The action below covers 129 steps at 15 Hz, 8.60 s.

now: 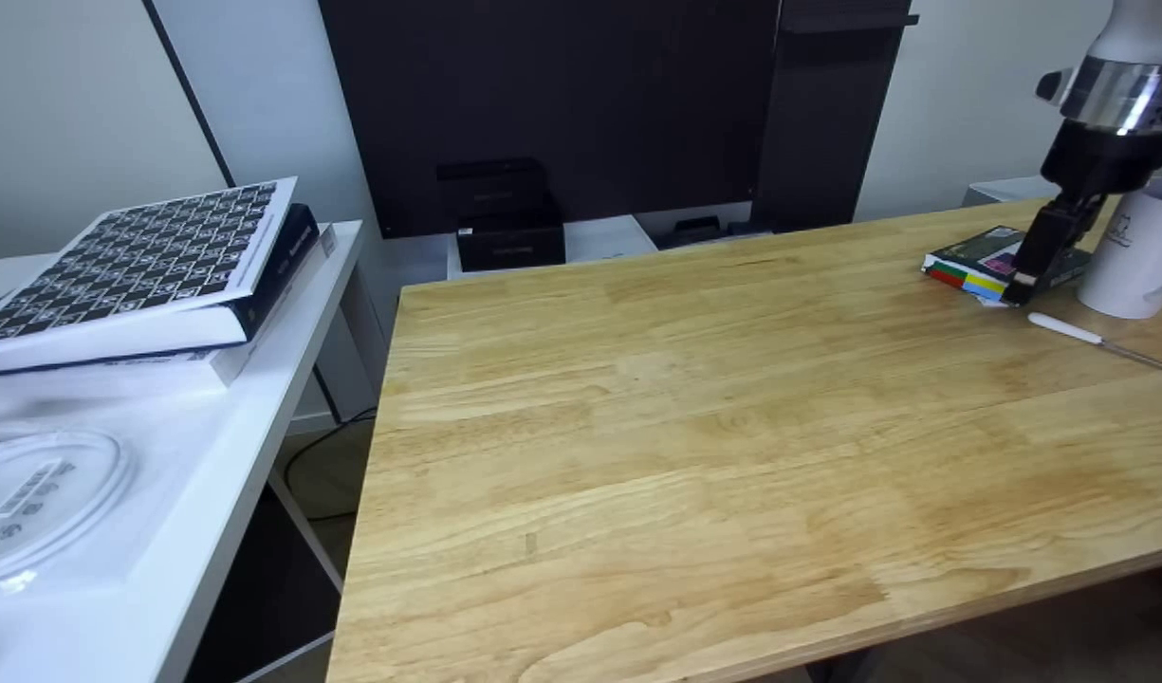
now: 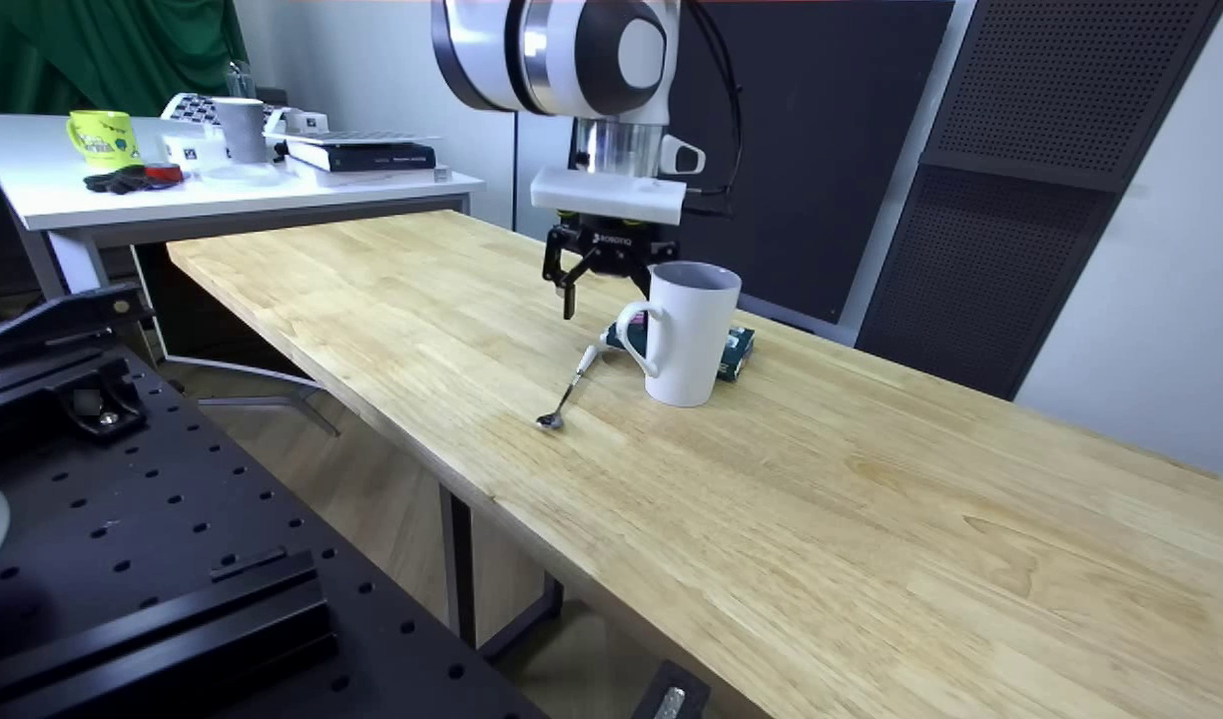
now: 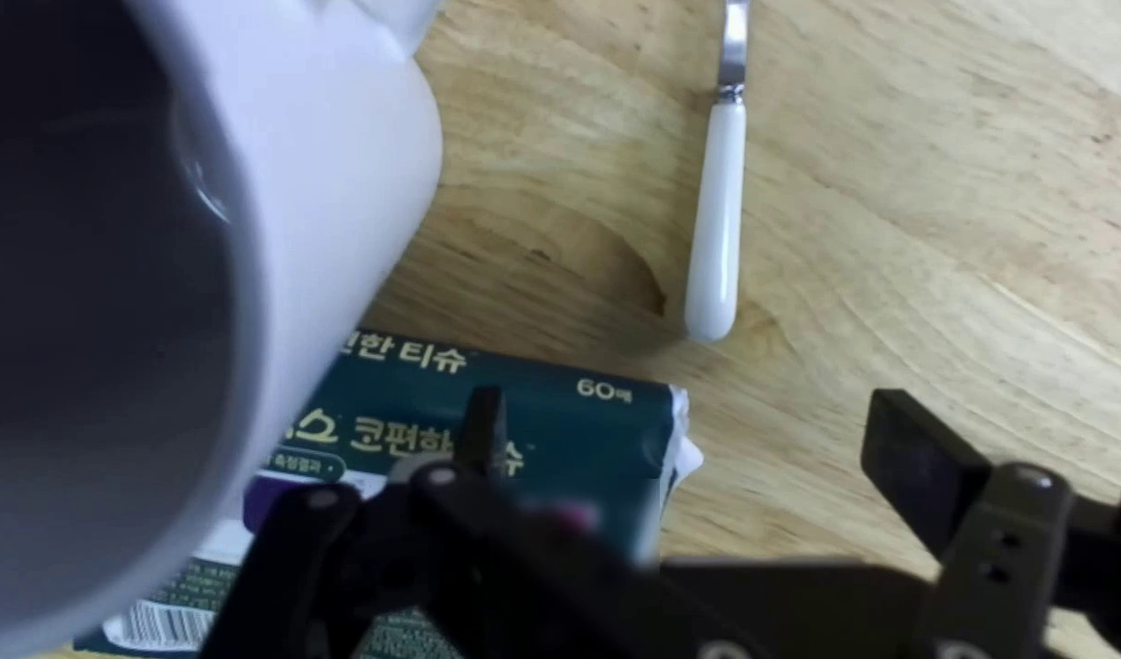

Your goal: Pick the spoon and put it in the cup, then put it back on the table

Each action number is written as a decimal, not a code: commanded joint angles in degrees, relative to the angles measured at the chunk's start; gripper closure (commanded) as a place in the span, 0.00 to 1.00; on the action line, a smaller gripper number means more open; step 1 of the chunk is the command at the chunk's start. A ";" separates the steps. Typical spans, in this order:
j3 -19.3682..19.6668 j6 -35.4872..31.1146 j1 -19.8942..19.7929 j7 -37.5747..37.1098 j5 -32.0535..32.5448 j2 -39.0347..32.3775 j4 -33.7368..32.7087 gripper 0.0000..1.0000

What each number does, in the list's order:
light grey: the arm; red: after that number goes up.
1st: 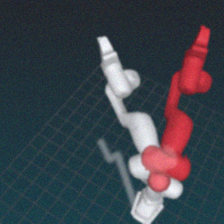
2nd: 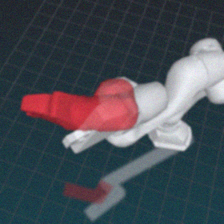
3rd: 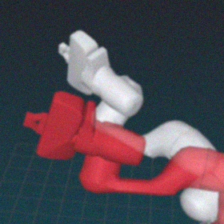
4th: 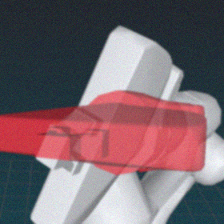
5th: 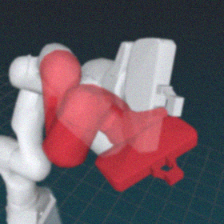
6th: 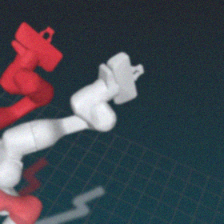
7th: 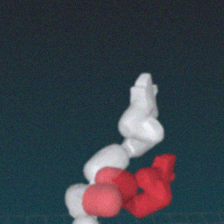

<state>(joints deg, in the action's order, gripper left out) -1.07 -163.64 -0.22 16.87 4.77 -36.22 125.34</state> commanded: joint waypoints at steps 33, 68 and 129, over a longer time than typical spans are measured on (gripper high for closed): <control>2.31 -5.12 2.08 -7.53 2.39 -2.26 2.45 0.49; 1.23 13.62 2.88 -9.47 0.97 -0.54 -9.81 0.96; 58.15 -34.52 46.82 -39.88 23.23 21.50 16.12 0.96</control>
<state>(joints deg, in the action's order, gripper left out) 57.95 -198.16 48.15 -23.56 27.89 -16.07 140.58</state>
